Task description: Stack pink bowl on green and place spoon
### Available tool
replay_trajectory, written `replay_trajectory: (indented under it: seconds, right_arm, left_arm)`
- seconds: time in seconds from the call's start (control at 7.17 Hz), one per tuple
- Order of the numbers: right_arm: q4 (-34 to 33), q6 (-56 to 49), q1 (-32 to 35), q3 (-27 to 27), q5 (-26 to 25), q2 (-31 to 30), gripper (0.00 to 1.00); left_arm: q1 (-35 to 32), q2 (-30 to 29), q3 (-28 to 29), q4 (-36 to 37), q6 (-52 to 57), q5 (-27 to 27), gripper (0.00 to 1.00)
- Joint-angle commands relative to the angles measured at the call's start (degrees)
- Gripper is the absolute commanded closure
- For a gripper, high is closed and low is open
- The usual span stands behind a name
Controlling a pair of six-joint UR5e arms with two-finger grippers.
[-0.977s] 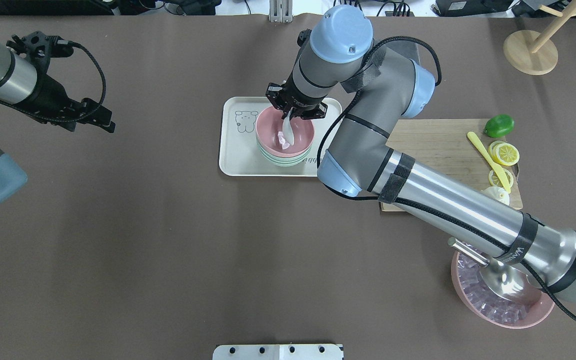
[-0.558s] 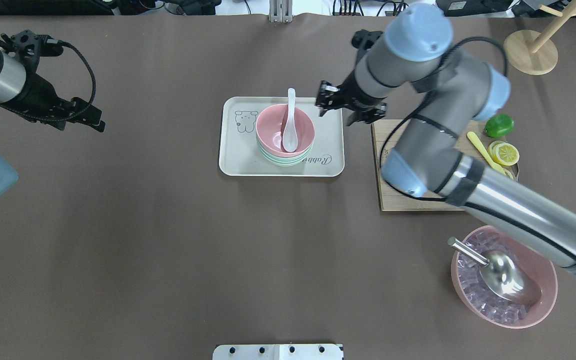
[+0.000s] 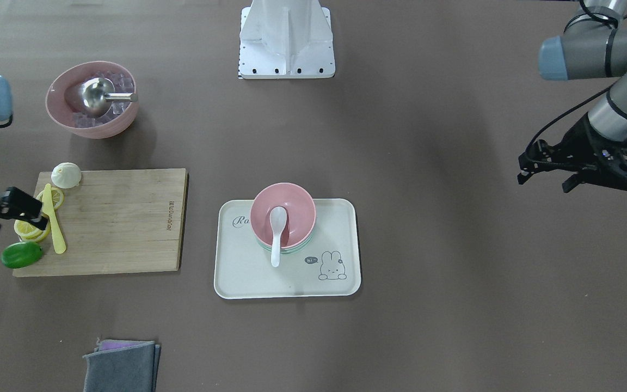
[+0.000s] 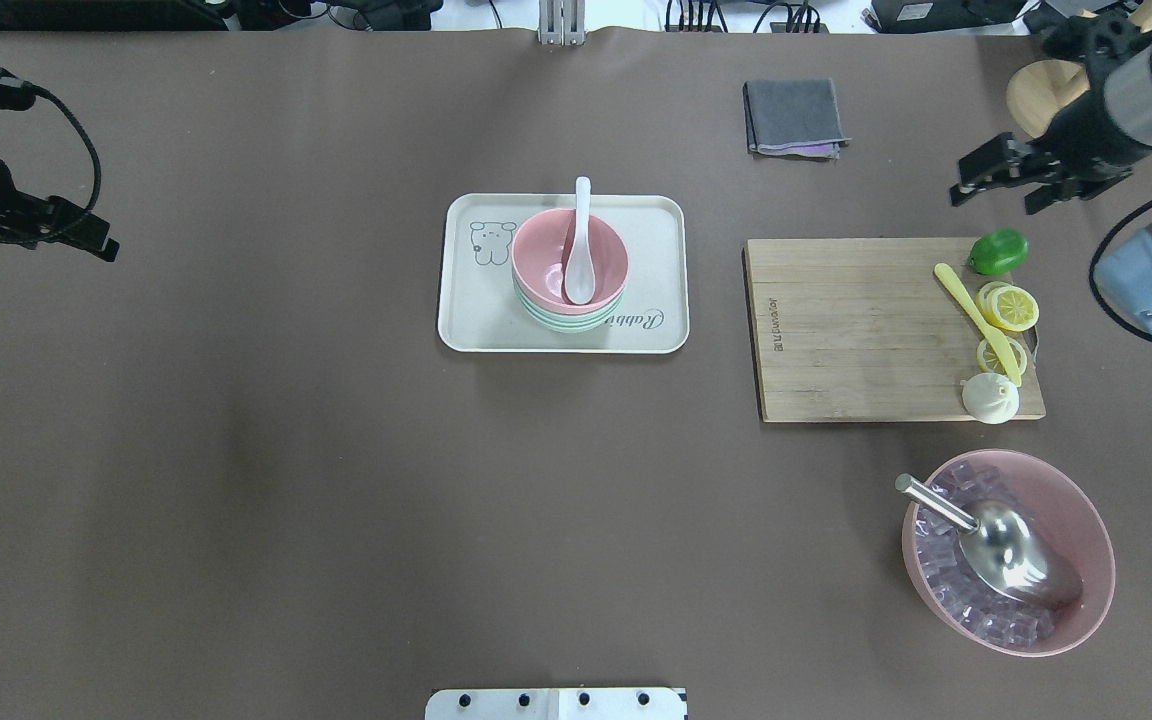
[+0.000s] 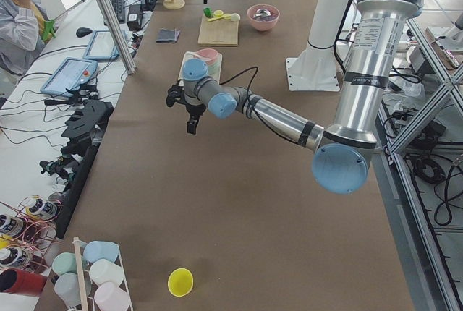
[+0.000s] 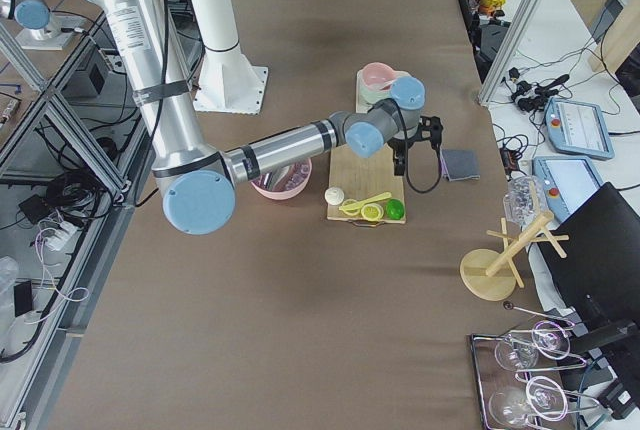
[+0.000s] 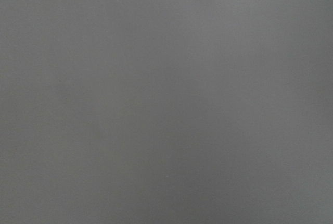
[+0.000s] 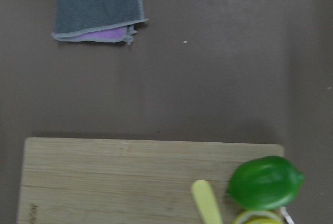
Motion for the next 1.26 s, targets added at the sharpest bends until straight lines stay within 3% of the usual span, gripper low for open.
replay_trajectory:
  seconds: [0.0,0.14,0.28,0.7,1.12]
  right_arm:
    - [0.00,-23.14,9.11,-8.43,0.93,-3.33,0.00]
    - [-0.09,-28.62,11.58,-11.08,0.75,-3.15,0.00]
    - [-0.09,-32.24,12.74,-12.93,0.31,-3.07,0.00]
    - [-0.26,-32.80,15.38,-12.95,0.93,-2.98,0.00]
    - [-10.94,-33.15,16.88,-11.64,1.81,1.92,0.00]
  left_arm:
    - [-9.85,1.39,0.02,11.46,19.70,-0.22,0.02]
    - [-13.47,2.00,-0.32,15.27,24.40,-2.66,0.02]
    - [-14.11,6.96,0.02,14.09,24.88,-6.34,0.02]
    - [-14.56,9.74,3.17,10.92,24.36,-6.20,0.02]
    - [-15.70,9.48,5.03,8.54,23.49,-6.47,0.02]
